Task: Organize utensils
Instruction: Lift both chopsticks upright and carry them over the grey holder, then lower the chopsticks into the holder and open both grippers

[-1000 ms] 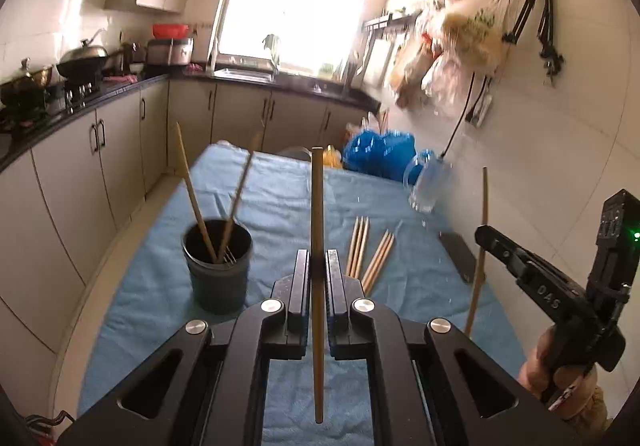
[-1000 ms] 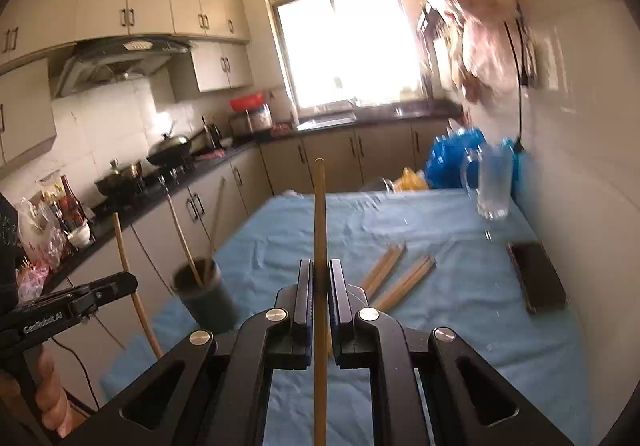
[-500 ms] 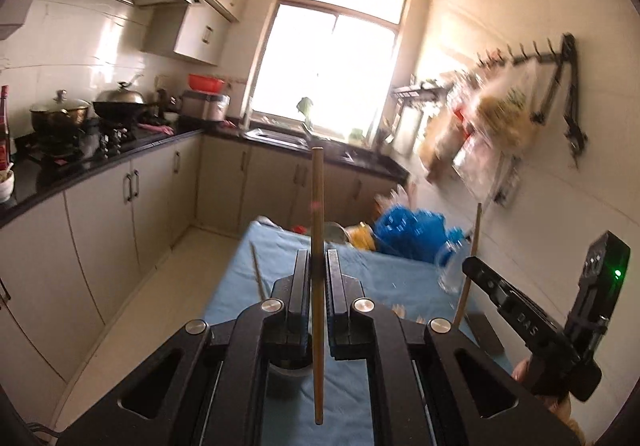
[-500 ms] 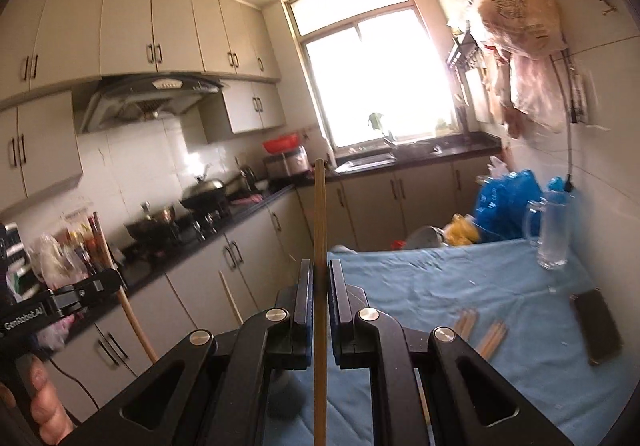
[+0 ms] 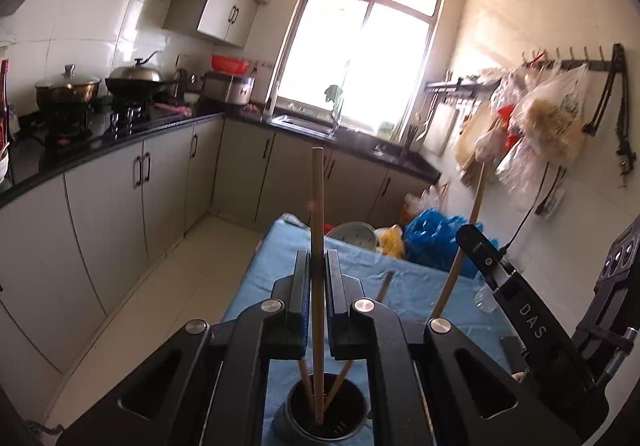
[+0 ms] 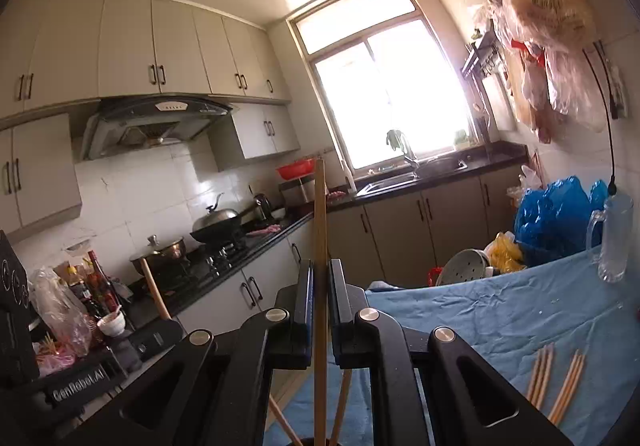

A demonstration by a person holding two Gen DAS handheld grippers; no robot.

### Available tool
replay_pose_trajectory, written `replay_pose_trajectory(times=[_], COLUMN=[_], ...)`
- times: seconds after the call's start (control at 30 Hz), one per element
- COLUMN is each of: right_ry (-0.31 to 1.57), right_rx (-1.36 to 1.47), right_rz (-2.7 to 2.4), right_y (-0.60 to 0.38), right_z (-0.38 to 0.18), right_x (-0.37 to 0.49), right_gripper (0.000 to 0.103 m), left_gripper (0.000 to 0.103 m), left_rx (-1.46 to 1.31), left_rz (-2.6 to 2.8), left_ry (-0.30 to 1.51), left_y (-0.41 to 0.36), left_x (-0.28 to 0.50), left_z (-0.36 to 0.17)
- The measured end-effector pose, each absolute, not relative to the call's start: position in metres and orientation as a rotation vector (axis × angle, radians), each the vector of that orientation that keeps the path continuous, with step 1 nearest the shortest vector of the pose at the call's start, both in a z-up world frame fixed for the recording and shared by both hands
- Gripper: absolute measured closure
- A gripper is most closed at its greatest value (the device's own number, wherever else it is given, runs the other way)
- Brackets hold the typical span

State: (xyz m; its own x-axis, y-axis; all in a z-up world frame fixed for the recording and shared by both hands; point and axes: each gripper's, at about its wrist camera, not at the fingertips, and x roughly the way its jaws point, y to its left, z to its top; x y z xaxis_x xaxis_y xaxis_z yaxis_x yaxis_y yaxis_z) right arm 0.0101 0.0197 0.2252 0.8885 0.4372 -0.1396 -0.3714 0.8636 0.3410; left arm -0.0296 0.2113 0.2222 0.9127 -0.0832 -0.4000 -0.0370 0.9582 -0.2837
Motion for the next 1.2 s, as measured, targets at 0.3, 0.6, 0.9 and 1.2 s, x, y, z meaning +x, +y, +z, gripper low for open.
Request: replay_pose_trajectory(times=[0.3, 0.6, 0.9, 1.2], right_ry=[0.317, 0.387, 0.347, 0.370], right_rx=[0.275, 0.238, 0.217, 0.227], right_rz=[0.417, 0.418, 0.399, 0.301], right_y=[0.029, 0.029, 0.011, -0.052], right_z=[0.180, 0.165, 0.182, 0.173], right_x=[0.027, 0.021, -0.009, -0.047], right_gripper=[0.095, 0.091, 0.059, 0.044], left_gripper=[0.097, 0.096, 0.074, 0.062], left_rx=[-0.294, -0.291, -0.281, -0.237], left_rz=[-0.030, 0.008, 0.051, -0.005], left_ry=[0.507, 0.531, 0.491, 0.461], left_y=[0.209, 0.209, 0.206, 0.168], left_x=[-0.012, -0.024, -0.066, -0.117], left_z=[0.187, 0.183, 0.199, 0.211])
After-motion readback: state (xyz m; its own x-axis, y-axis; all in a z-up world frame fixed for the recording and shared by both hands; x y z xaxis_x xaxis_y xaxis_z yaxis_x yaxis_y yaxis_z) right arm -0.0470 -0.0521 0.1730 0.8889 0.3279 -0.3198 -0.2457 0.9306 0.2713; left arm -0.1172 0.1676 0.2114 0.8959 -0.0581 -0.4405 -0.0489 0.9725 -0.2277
